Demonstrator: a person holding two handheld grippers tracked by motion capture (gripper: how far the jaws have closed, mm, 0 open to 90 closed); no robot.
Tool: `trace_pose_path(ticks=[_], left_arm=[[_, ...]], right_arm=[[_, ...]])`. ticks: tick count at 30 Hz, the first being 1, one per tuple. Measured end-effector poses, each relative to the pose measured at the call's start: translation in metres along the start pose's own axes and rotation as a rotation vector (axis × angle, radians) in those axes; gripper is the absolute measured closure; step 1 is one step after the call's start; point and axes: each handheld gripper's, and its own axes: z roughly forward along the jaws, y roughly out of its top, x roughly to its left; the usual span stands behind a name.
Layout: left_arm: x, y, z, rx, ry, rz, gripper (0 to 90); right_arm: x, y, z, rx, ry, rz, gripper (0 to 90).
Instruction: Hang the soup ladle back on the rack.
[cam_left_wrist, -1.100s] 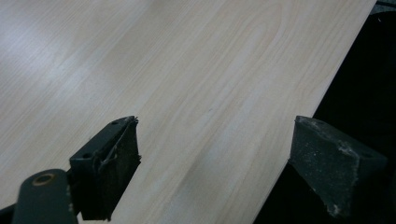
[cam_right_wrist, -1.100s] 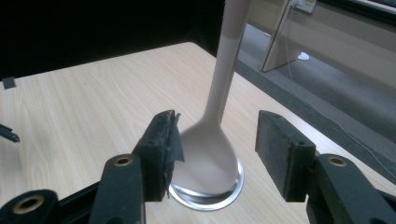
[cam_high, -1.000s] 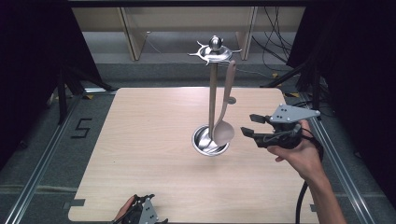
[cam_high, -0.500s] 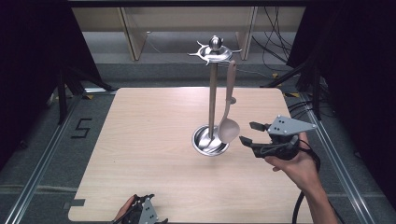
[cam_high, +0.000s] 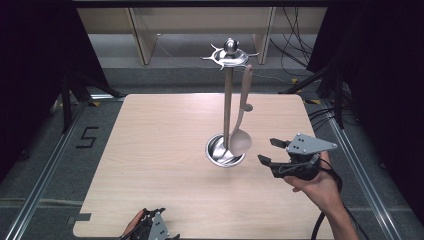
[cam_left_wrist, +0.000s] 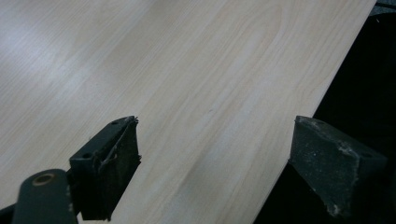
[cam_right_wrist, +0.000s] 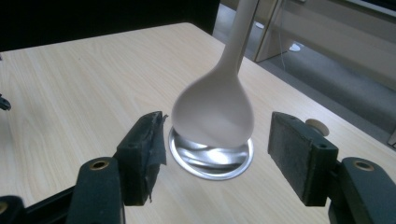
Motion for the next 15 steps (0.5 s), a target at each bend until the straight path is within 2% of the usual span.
trace_pose_path(ticks=[6,10,12,13,15], left_arm=[[0.000,0.000,0.000,0.000,0.000,0.000,14.9],[0.000,0.000,0.001,0.000,0.007,0.000,14.8],[0.000,0.000,0.001,0.001,-0.005,-0.001,14.9],[0.000,0.000,0.001,0.001,-0.003,-0.001,14.9],[0.000,-0.001,0.001,0.001,0.005,-0.003,14.9]], right_arm=[[0.003,-0.015,0.003,0.042,0.017,0.000,34.3],[0.004,-0.020,0.004,0.059,0.016,-0.008,33.6],[0.007,-0.024,0.005,0.060,0.016,0.015,33.0],[0.007,-0.026,0.007,0.047,0.014,0.011,33.0],[0.008,-0.028,0.005,0.066,0.024,0.008,32.6]])
